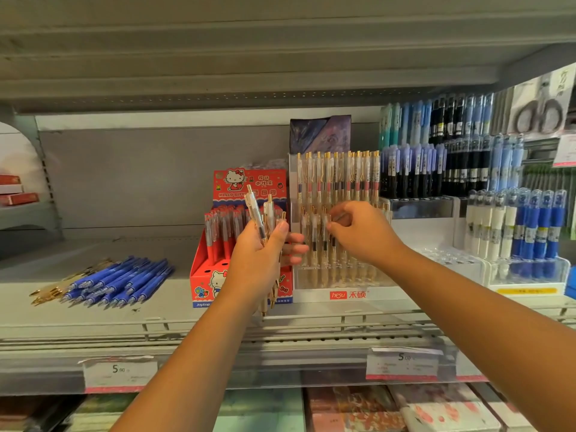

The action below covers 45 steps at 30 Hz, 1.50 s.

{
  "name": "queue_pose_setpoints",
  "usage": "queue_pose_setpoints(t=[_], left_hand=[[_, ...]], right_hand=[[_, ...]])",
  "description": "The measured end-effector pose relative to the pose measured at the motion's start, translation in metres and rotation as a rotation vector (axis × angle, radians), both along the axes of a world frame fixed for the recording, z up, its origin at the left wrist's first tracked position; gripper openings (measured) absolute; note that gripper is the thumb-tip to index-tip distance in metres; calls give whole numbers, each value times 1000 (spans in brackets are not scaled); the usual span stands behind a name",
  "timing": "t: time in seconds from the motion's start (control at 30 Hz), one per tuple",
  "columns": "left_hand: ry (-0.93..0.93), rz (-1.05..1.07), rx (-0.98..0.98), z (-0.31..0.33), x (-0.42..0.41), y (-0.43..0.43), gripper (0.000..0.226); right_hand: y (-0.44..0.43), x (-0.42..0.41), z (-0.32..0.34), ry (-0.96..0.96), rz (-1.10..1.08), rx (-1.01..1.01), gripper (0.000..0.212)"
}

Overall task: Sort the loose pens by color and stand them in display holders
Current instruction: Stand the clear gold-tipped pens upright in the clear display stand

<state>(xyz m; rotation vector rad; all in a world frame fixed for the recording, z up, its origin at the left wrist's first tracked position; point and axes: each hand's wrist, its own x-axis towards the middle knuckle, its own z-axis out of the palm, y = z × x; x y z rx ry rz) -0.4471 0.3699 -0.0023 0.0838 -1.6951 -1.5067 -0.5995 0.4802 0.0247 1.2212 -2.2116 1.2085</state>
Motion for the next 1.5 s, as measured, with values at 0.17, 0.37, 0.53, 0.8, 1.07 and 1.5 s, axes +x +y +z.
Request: queue_pose_setpoints(t=[0.17, 0.37, 0.53, 0.8, 1.07, 1.5], left_hand=[[28, -4, -6, 0, -1, -1, 5], [34, -81, 3, -2, -1, -2, 10], [17, -106, -63, -3, 2, 0, 17], [1, -103, -20, -3, 2, -1, 19], [-6, 95, -51, -6, -5, -11, 8], [-87, 22, -50, -3, -1, -6, 18]], right_hand=[[4, 11, 2, 67, -51, -101, 21], [9, 39, 10, 0, 304, -111, 30], [6, 53, 9, -213, 514, -61, 31], [10, 47, 4, -344, 567, -223, 10], [25, 22, 21, -327, 424, -342, 12], [23, -6, 21, -228, 163, -418, 16]])
